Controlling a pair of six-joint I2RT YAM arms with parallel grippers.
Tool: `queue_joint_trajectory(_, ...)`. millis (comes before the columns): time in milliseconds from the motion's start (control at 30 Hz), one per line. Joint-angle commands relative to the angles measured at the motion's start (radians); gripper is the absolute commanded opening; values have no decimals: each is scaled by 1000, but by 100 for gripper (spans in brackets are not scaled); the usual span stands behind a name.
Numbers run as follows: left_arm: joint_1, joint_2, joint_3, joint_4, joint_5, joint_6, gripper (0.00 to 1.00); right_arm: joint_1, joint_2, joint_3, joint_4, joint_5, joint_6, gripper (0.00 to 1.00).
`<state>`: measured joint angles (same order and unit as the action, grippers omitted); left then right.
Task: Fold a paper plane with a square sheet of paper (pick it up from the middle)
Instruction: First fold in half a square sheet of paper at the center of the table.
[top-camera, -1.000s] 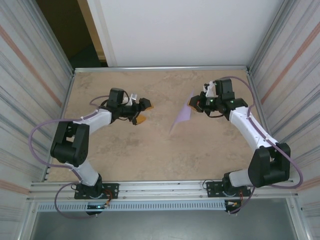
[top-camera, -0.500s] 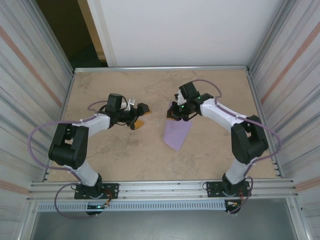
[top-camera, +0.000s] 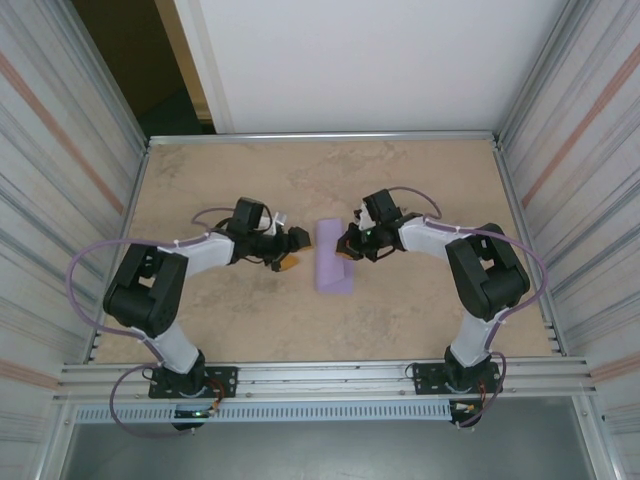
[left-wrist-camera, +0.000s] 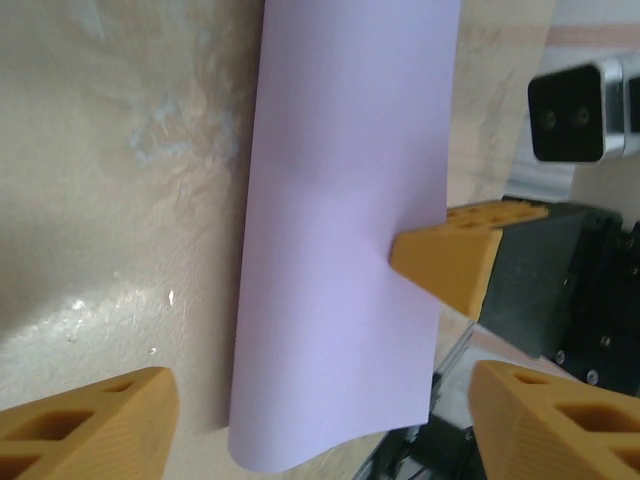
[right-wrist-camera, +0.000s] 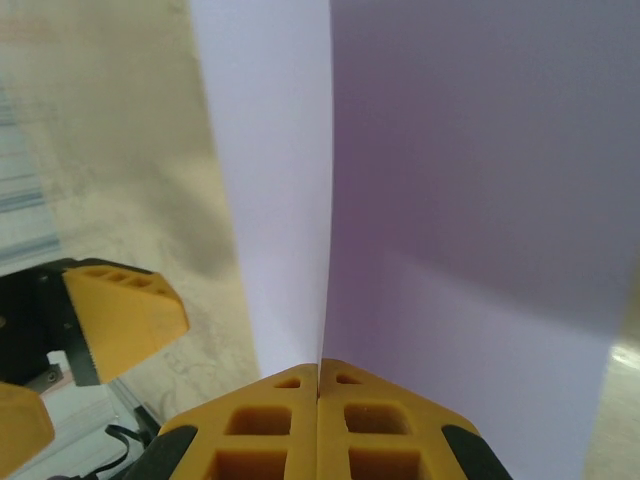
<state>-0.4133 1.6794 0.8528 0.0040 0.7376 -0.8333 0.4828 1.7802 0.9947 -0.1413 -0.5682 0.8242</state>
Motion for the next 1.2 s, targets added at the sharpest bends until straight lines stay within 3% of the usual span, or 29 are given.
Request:
queue_joint_trajectory(0,-43,28,60,-86,-50,79,71,-10,-10,-28,54,10,32,0)
queue_joint_trajectory(400,-141,143,203,-236,-140,135,58,-12,-22,-99,88,31,51,3)
queue_joint_trajectory(1167,-172,282,347,-363,-240,160,37,-16,-10,-104,99,13,56,5)
